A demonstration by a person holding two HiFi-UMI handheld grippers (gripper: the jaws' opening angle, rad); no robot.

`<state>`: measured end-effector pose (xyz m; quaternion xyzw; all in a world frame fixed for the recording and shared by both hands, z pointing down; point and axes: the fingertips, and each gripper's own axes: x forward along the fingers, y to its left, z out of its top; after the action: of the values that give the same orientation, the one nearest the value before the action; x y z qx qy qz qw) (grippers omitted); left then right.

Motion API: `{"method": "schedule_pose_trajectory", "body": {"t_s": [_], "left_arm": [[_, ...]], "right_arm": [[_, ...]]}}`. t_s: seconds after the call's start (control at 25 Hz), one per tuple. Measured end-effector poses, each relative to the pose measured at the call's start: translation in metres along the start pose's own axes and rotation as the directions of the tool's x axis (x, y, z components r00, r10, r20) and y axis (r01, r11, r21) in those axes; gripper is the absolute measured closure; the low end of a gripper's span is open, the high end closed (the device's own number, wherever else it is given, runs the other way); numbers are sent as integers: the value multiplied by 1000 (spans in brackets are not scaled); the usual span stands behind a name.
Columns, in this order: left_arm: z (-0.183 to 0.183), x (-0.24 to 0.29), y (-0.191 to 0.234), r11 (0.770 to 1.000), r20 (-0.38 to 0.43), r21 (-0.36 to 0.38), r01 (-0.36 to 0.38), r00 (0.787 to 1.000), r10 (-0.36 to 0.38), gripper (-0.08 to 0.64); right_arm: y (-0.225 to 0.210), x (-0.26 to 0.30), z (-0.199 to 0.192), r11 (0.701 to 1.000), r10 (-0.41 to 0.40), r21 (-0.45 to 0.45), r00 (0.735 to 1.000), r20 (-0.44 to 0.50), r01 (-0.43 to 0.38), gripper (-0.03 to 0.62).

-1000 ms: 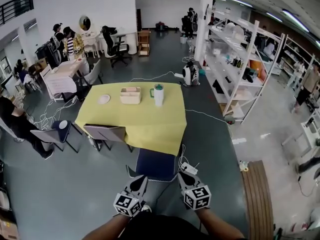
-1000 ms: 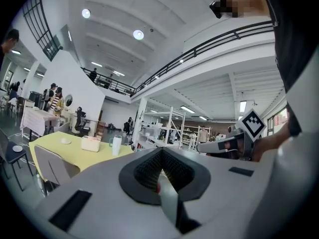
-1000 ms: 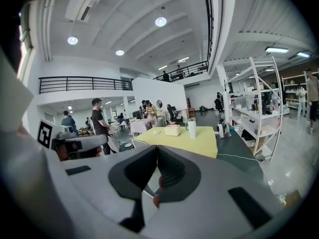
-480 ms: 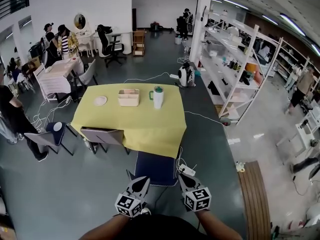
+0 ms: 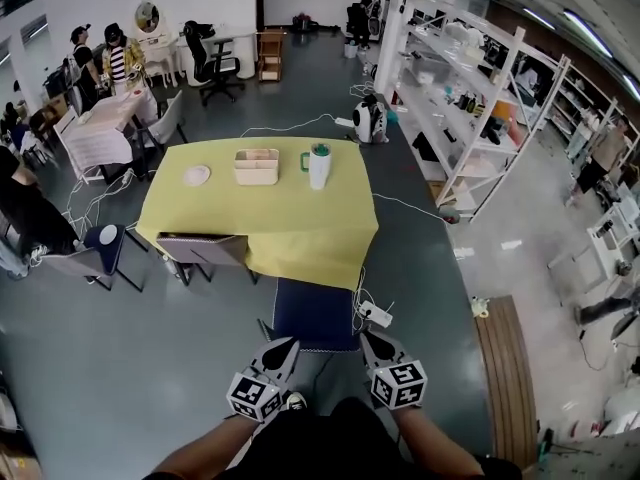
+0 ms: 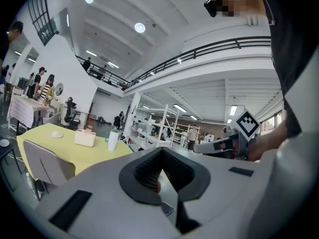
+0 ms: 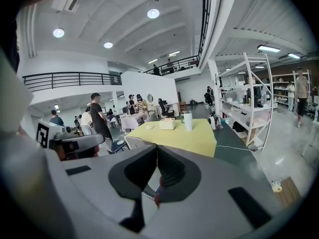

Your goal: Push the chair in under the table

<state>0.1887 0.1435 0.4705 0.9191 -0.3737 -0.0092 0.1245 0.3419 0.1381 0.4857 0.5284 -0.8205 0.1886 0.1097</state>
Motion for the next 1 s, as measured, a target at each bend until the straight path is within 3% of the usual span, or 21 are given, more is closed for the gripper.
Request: {"method": "schedule_pose_trajectory", "body": {"t_s": [0.64, 1.0], "left_arm": [[4, 6, -2, 997, 10, -3, -71, 997, 71, 552], [-9, 28, 12, 993, -24, -21, -113, 993, 113, 552]], "right_arm": [[-10, 6, 15, 998, 58, -37, 998, -13, -58, 578], [-32, 19, 0, 994, 38, -95, 998, -59, -44, 578]]}}
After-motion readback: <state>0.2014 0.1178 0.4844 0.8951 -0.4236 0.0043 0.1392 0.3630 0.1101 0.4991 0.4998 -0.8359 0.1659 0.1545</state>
